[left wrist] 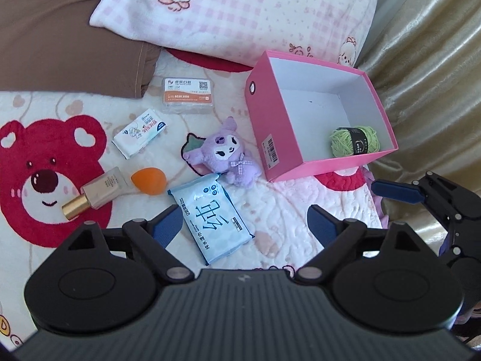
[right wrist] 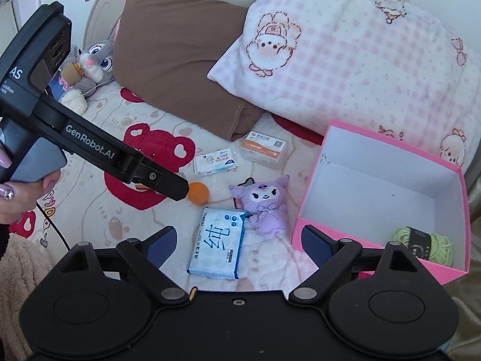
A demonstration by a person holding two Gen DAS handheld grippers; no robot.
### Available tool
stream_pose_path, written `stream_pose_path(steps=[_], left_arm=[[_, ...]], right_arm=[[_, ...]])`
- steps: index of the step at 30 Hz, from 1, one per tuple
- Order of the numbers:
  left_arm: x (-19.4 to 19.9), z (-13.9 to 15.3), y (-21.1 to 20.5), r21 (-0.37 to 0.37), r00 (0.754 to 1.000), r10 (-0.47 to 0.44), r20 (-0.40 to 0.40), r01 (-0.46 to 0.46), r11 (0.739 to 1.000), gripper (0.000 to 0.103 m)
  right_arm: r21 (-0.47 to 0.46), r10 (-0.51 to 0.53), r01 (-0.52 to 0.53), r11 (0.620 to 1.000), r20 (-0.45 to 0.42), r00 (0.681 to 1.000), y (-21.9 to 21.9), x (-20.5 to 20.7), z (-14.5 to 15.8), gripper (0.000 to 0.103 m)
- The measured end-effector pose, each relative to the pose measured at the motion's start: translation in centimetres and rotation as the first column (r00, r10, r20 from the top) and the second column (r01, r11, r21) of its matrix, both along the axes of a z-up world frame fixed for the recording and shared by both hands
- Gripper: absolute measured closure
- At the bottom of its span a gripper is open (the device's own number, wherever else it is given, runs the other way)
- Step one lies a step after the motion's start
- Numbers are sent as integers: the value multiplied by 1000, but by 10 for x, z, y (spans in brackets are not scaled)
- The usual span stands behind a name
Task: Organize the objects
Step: 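Move the left tool to the blue wet-wipes pack and grasp it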
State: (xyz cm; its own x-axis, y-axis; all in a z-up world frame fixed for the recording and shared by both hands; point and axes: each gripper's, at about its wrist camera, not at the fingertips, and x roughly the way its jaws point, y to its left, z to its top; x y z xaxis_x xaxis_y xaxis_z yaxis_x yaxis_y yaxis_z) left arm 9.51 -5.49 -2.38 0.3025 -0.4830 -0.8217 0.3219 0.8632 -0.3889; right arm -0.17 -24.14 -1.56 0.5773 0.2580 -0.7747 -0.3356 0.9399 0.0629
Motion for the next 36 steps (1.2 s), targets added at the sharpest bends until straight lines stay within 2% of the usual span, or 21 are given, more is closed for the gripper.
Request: stream_pose_path(steps=[8,11,15,18,23,27,32,36], left_arm=[[7,-60,15,-17,997,57,-53,-58,998,11],[10,-79,22,-43,996,40,-74,-43,998,11],[7,-102,28,-23,995,84,-53,-86,996,14],[7,-120,29,-14,994,92,-60,-93,996,14],[9,-141,26,-37,992,111,-60,-113,993,18],[11,-152,17,-44,993,95,-63,-98,994,28],[12,-161,10,-40,993,109,-42,-110,993,29],[14,-168,9,-76,992,114,-62,-119,990,48]], right_arm=[[-35,77,-78,996,-26,997,31,20,-50,10],[-26,95,-96,995,-36,995,40,24,-68,10],[-56,86,-83,995,68,994,56,20,-92,10],[-102,101,-91,991,98,990,68,20,-113,10],[-115,73,-68,991,45,996,74,26,-148,11],[-132,58,-57,990,4,998,77,29,-163,11],[-146,8,-13,989,-36,999,76,33,-173,11],[-101,-50,42,994,-79,996,67,38,-180,12]])
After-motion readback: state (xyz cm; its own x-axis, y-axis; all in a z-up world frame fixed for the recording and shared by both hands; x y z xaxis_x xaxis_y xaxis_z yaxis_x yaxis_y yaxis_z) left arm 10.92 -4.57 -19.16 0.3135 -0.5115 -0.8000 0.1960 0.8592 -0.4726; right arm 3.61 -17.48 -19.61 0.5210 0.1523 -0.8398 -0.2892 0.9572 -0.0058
